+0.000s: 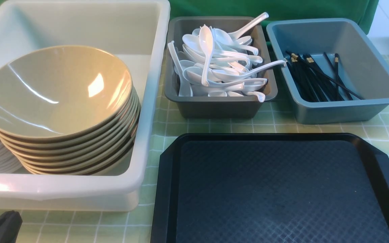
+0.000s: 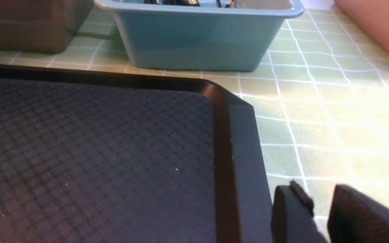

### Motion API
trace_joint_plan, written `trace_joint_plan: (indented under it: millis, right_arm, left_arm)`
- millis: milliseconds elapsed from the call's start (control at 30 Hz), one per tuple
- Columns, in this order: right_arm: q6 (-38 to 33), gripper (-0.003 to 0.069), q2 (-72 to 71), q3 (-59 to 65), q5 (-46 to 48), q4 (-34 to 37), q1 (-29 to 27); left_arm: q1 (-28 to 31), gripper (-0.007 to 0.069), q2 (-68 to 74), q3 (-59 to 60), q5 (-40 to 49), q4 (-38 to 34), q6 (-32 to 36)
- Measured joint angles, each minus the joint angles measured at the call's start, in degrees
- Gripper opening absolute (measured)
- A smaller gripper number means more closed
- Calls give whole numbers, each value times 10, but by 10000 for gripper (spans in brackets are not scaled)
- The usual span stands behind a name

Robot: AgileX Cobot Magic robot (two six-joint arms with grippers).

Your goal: On green table put chopsticks spoon bowls plates into blue grey white boxes.

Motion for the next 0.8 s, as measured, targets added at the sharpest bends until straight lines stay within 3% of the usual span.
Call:
trace_joint_plan:
  millis: [800]
  right_arm:
    - [0,204,0,0,0,0,0]
  left_arm:
    - [0,-1,0,0,0,0,0]
